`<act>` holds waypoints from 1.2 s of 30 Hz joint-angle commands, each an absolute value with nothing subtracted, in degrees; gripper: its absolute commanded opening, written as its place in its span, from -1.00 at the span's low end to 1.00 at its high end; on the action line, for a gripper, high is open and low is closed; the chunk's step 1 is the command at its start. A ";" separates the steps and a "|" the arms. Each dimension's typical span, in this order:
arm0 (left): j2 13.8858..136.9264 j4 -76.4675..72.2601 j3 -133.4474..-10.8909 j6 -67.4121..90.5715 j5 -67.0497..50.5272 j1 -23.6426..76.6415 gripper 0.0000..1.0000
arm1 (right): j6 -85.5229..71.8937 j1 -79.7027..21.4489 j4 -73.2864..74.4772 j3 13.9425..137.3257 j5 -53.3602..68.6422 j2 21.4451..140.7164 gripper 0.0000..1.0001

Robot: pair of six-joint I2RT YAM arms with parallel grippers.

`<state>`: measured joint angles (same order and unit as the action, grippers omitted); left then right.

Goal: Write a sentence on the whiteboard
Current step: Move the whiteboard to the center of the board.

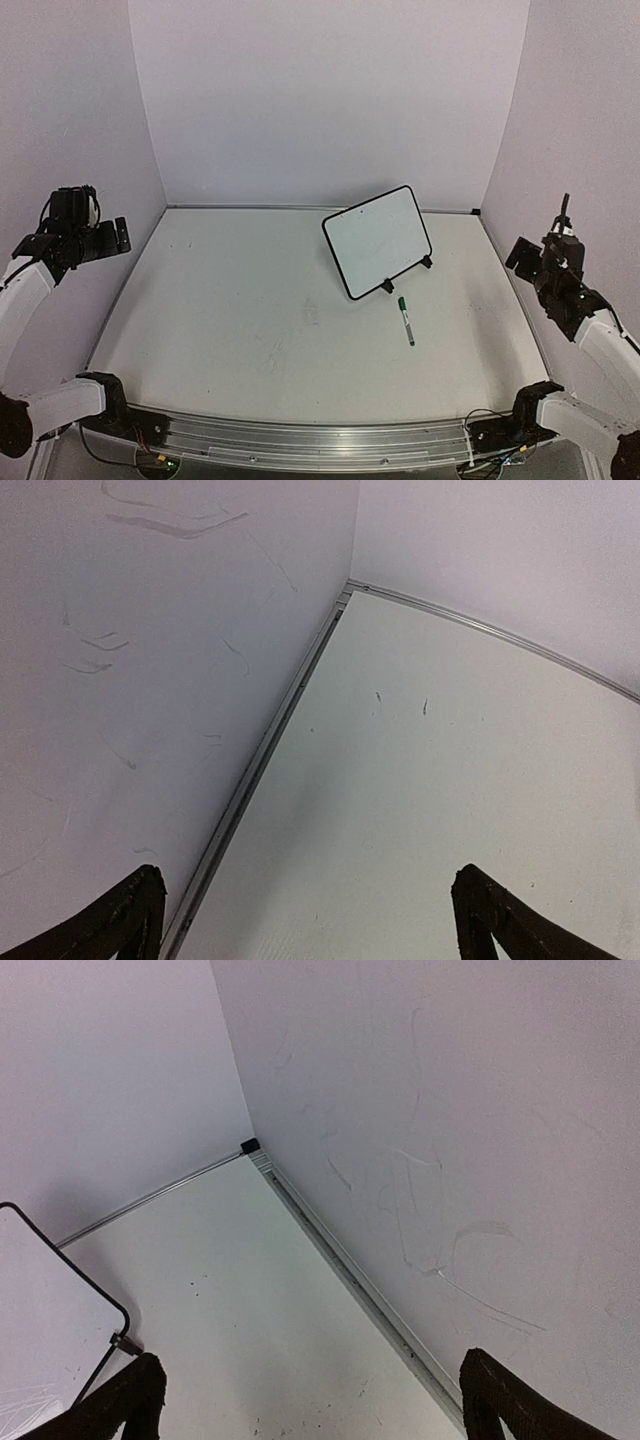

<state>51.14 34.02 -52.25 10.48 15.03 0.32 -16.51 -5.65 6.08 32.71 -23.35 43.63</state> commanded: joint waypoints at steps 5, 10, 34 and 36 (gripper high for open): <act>54.43 33.57 -59.97 11.82 11.57 0.18 0.99 | -10.45 -5.53 10.57 39.57 0.74 49.85 0.95; 58.93 30.39 -63.86 8.40 0.19 0.19 0.99 | -9.62 -7.11 12.73 42.98 10.58 58.26 0.80; 66.12 26.43 -58.39 7.58 -13.27 0.18 0.99 | -17.25 -53.21 9.82 68.16 -30.36 101.45 0.97; 66.09 26.28 -58.26 7.78 -14.05 0.18 0.99 | -17.15 -53.72 10.02 71.28 -30.89 105.05 0.97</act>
